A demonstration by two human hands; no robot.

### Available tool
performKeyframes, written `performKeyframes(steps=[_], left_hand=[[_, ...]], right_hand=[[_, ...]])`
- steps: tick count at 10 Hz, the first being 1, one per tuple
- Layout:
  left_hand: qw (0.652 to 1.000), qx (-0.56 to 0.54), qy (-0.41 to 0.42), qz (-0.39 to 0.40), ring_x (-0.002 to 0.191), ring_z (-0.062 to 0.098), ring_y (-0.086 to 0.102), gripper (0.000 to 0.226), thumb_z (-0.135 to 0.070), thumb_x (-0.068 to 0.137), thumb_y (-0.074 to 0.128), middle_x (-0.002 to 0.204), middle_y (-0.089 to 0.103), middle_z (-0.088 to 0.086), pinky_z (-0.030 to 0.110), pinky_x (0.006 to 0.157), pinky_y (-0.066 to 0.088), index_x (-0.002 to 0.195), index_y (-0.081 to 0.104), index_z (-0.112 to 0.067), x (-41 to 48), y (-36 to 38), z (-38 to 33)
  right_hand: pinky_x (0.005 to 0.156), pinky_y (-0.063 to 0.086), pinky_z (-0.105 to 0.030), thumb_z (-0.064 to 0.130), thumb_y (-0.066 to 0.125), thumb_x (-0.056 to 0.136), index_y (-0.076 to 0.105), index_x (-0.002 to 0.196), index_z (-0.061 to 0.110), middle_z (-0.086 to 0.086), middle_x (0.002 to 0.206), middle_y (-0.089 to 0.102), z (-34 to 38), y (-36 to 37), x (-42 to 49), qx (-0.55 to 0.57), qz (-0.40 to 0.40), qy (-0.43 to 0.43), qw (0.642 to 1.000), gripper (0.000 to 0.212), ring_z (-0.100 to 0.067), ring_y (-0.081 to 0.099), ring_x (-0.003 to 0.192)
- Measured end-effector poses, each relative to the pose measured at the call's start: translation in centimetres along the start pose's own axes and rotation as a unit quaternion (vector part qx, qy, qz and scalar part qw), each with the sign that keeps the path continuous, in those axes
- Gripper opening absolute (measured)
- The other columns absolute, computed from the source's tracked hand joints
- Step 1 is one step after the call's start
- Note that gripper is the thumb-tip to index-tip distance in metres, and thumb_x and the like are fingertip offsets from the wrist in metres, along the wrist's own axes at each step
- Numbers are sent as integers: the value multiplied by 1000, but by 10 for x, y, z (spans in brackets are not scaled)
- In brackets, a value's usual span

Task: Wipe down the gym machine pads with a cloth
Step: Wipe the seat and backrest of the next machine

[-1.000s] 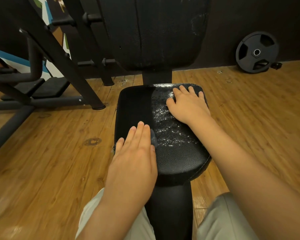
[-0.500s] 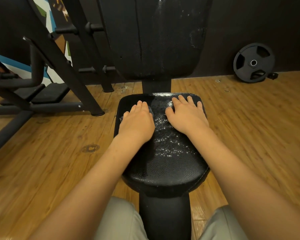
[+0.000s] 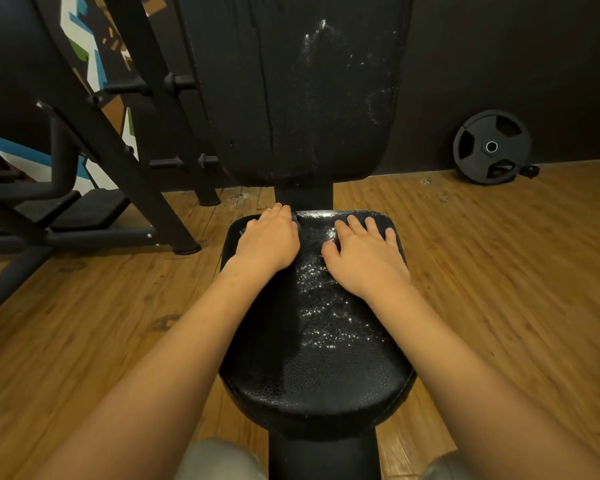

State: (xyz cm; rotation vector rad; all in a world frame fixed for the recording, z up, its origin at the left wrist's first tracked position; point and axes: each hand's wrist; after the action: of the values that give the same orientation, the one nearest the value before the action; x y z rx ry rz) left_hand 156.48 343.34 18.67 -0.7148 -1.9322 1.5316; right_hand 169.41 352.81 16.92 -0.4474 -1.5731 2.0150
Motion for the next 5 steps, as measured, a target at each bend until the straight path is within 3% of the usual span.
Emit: performKeyframes(steps=[2, 5], left_hand=[[1000, -14, -10, 23, 137, 32, 45, 42, -26, 110, 34, 150, 46, 13, 44, 111, 35, 146, 43, -8, 20, -8, -2], [1000, -13, 14, 9, 139, 31, 42, 42, -21, 108, 36, 152, 45, 13, 44, 114, 32, 148, 42, -8, 26, -3, -1]], right_hand=[[127, 2, -54, 46, 24, 108, 20, 163, 20, -4, 171, 12, 1, 0, -1, -3, -1, 0, 1000, 62, -29, 4, 158], [127, 1, -53, 46, 24, 108, 20, 164, 21, -4, 172, 11, 1, -1, -1, 0, 3, 3, 1000, 62, -28, 3, 158]])
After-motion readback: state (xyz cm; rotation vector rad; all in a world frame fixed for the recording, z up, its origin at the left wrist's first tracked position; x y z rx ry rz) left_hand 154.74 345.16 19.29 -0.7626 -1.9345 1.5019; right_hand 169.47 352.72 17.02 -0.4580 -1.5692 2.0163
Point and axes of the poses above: each hand's wrist, its own x-axis towards the middle knuckle, its own y-axis out of the palm, z = x × y
